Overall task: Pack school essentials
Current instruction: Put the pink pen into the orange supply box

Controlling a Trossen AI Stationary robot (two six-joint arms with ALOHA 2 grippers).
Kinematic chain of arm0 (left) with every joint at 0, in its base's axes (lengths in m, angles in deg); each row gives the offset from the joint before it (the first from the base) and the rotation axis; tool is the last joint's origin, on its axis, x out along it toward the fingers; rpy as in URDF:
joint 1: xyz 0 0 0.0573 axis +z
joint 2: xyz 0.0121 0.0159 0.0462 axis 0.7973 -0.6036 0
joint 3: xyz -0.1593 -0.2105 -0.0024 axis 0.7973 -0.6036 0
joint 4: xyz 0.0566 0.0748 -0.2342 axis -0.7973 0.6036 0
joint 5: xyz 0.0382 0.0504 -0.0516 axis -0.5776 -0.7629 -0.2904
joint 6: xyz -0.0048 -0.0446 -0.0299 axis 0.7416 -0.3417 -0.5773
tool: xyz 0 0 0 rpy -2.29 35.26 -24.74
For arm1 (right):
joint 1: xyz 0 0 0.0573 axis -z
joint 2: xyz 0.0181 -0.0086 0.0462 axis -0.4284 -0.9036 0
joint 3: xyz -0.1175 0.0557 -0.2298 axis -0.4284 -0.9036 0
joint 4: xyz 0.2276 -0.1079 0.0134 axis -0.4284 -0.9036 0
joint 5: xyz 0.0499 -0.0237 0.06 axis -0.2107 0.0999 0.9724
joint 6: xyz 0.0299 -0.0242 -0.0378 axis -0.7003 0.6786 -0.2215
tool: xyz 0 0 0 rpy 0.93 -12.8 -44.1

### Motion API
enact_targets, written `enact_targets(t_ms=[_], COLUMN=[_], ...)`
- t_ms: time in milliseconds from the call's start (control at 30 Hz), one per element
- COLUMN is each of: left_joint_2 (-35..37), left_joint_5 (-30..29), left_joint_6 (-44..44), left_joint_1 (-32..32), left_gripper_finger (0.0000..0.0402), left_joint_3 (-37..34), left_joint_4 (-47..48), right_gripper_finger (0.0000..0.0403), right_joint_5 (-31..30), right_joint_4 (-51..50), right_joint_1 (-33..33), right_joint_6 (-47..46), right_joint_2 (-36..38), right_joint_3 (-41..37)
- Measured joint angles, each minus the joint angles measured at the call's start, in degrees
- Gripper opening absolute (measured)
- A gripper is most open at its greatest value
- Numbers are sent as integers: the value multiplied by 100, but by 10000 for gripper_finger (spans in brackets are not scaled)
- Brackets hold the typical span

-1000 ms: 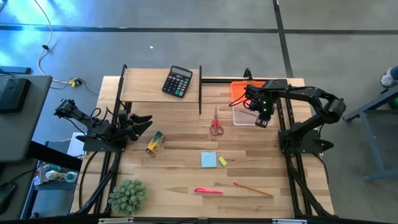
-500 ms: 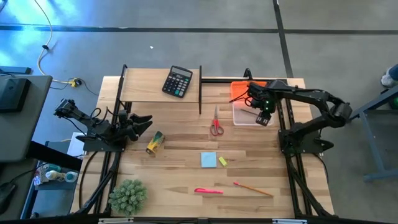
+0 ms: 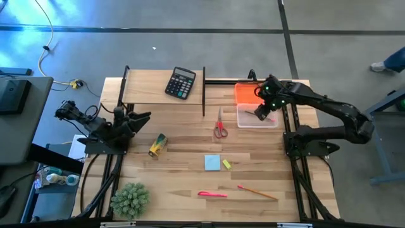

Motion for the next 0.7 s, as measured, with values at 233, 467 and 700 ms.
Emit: enact_targets(t_ms=[233, 467, 700], left_joint_2=[-511, -1423, -2262], left_joint_5=[44, 158, 198], left_joint_6=[365, 1292, 2216], left_joint_1=[2, 0, 0], left_gripper_finger=[328, 328, 328], left_joint_3=[616, 1385, 2102], left_joint_4=[7, 23, 31], right_gripper_finger=[144, 144, 144], right_joint_5=[289, 136, -68], right_joint_4=[442, 445, 444], right_joint_1=[-93, -602, -1046], right_joint_6=[-283, -326, -782], right_joint_2=[520, 811, 846], right_joint_3=[4, 4, 4])
